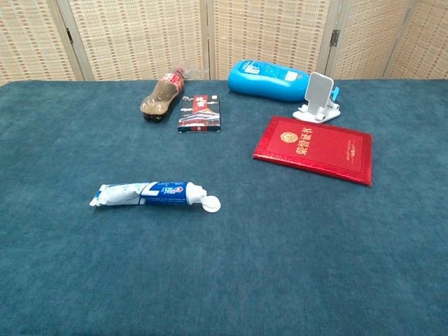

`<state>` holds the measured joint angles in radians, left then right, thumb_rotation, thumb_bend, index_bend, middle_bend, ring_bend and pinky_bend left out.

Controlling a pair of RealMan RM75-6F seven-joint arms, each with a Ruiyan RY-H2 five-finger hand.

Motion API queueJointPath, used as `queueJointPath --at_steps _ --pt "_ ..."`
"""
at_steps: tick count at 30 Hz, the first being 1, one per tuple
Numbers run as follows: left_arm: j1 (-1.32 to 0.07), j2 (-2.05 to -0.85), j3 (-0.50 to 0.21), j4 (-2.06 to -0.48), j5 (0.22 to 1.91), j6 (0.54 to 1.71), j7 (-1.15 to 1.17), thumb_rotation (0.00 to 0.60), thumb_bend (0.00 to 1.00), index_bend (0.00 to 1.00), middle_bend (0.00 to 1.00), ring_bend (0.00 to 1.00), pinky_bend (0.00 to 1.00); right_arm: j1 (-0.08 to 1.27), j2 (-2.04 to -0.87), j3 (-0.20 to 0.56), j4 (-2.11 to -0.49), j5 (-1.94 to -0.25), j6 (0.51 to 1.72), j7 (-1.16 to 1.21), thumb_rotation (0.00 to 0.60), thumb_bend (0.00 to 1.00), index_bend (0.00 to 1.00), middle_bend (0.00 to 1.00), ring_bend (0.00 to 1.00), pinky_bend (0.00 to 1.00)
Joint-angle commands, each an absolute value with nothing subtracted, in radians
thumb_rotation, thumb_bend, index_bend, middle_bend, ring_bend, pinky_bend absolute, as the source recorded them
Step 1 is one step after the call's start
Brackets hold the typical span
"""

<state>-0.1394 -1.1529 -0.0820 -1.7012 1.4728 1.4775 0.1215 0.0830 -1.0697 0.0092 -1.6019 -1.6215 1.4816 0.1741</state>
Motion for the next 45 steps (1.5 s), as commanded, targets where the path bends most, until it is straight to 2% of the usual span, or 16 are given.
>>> queueJointPath --at_steps 1,14,28,38,45 --pt "-0.142 -1.157 -0.084 -1.696 1.472 1.476 0.126 0.600 0.34 0.37 0.34 0.31 0.17 0.085 -1.071 0.011 -1.602 -1.623 1.483 0.174 0.564 0.00 0.00 0.00 0.00 0.00" --pt "-0.170 -1.157 -0.089 -1.693 1.491 1.454 0.120 0.600 0.34 0.33 0.34 0.30 0.17 0.082 -1.070 0.018 -1.604 -1.630 1.515 0.174 0.564 0.00 0.00 0.00 0.00 0.00" --pt "-0.357 -1.206 -0.110 -1.719 1.520 1.215 0.136 0.600 0.34 0.16 0.28 0.24 0.17 0.077 -1.057 0.018 -1.613 -1.636 1.534 0.172 0.564 0.00 0.00 0.00 0.00 0.00" --pt "-0.495 -1.332 -0.128 -1.661 1.446 1.039 0.237 0.600 0.34 0.20 0.28 0.24 0.17 0.073 -1.058 0.016 -1.608 -1.643 1.545 0.182 0.563 0.00 0.00 0.00 0.00 0.00" --pt "-0.539 -1.409 -0.127 -1.612 1.375 0.983 0.288 0.600 0.34 0.23 0.28 0.25 0.17 0.069 -1.058 0.015 -1.605 -1.640 1.549 0.188 0.563 0.00 0.00 0.00 0.00 0.00"
